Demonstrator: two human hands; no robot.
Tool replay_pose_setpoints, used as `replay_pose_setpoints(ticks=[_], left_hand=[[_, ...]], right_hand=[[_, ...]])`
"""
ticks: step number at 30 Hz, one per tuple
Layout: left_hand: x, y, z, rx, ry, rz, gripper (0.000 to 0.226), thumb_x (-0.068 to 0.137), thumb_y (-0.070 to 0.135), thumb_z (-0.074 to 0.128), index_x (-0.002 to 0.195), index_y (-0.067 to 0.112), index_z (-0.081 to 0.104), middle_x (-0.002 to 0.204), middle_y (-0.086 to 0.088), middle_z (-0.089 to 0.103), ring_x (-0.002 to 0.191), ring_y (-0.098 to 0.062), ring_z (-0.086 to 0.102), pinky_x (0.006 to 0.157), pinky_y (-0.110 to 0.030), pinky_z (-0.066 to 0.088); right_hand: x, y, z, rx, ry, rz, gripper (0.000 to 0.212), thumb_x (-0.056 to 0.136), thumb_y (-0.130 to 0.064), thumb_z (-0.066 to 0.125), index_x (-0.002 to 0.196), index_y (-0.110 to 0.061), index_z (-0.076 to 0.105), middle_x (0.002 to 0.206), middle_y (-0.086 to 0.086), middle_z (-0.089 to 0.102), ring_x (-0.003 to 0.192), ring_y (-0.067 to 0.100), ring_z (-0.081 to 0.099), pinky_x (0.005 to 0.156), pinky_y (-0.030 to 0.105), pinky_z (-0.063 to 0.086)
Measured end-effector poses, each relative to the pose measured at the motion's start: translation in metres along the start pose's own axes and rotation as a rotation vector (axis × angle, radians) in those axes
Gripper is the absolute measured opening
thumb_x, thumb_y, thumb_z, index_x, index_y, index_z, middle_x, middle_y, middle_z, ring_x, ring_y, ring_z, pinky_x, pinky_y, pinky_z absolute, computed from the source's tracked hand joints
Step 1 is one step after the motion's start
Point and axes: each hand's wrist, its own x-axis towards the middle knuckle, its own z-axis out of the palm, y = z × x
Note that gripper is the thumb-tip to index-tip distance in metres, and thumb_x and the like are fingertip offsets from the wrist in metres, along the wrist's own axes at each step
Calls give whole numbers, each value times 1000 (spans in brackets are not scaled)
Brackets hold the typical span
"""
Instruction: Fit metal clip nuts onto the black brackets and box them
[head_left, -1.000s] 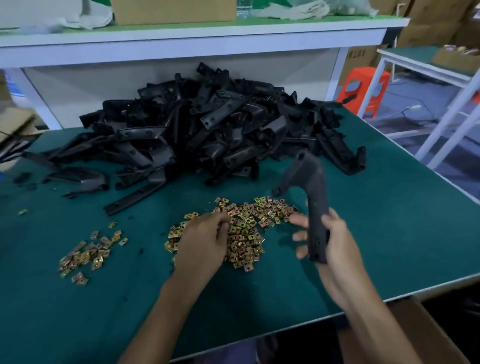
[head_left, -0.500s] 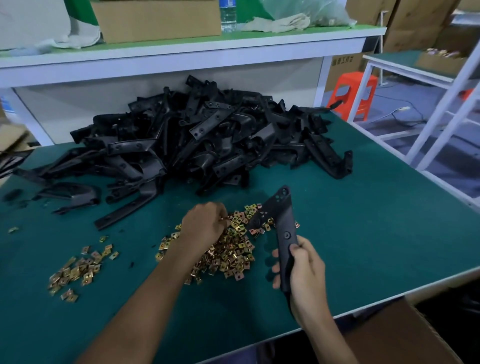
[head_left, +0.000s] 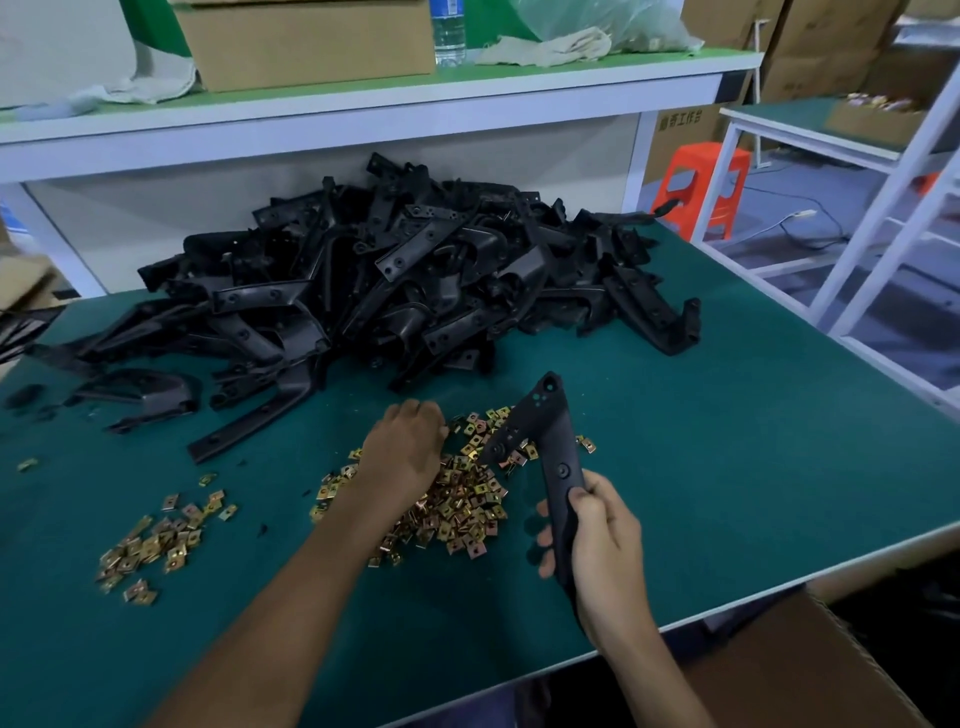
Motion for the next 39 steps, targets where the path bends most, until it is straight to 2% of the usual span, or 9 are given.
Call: replay_pose_setpoints(ticks=[12, 14, 17, 20, 24, 27, 31, 34, 39], left_hand=[[-5, -7, 0, -127, 66, 46, 32, 109, 31, 38, 106, 10, 63, 100, -7, 66, 96, -27, 60, 90, -41, 48], [-6, -2, 0, -176, 17, 86, 24, 106, 30, 45, 102, 15, 64, 100, -3, 65, 97, -24, 60, 85, -38, 50], [-7, 0, -2, -117, -115, 63, 20, 100, 38, 54, 109, 23, 65, 112, -1, 60, 106, -22, 57, 94, -43, 50], [-2, 1, -4, -13, -106, 56, 20, 103, 35, 51, 110, 24, 65, 112, -1, 58, 105, -23, 57, 94, -43, 47], [-1, 0, -2, -66, -75, 30, 20, 105, 20, 43, 102, 15, 63, 105, -5, 58, 101, -27, 57, 90, -44, 49], [-3, -8, 1, -109, -76, 52, 15, 105, 26, 46, 101, 20, 59, 104, -1, 55, 105, -24, 54, 91, -42, 48], [-1, -10, 0, -82, -215, 55, 11, 97, 43, 57, 94, 33, 54, 106, 7, 47, 109, -16, 39, 96, -41, 40], [-1, -4, -2, -117, -243, 40, 18, 98, 37, 58, 82, 37, 50, 104, 6, 51, 112, -21, 45, 96, -40, 40], [-3, -2, -5, -202, -222, 17, 15, 99, 31, 59, 85, 33, 54, 101, 9, 57, 107, -21, 53, 99, -46, 46]], right_hand=[[1, 2, 0, 14, 0, 5, 27, 86, -29, 44, 86, -27, 70, 73, 11, 68, 46, 24, 54, 40, 31, 45], [1, 2, 0, 13, 2, 5, 27, 86, -28, 44, 85, -28, 70, 73, 11, 68, 46, 24, 54, 40, 32, 45], [1, 2, 1, 13, 1, 7, 27, 87, -28, 43, 86, -28, 71, 73, 10, 68, 48, 23, 55, 40, 31, 45], [0, 1, 1, 14, 3, 3, 27, 87, -28, 44, 86, -27, 70, 73, 9, 68, 48, 23, 55, 40, 31, 45], [-1, 0, 1, 14, 6, 13, 27, 86, -28, 43, 85, -27, 70, 72, 9, 68, 47, 24, 54, 39, 32, 44], [-1, -2, 2, 11, 1, 10, 27, 87, -28, 43, 84, -28, 70, 72, 9, 68, 47, 23, 54, 39, 31, 44], [-1, -3, 2, 6, 1, 11, 27, 86, -28, 43, 83, -28, 70, 72, 9, 68, 46, 23, 53, 40, 31, 44], [-2, -4, 2, 15, 1, 20, 27, 85, -29, 43, 82, -27, 70, 72, 11, 67, 45, 23, 51, 41, 34, 45], [-3, -6, 3, 5, -3, 16, 27, 85, -29, 43, 83, -28, 70, 72, 12, 67, 45, 23, 52, 40, 33, 45]])
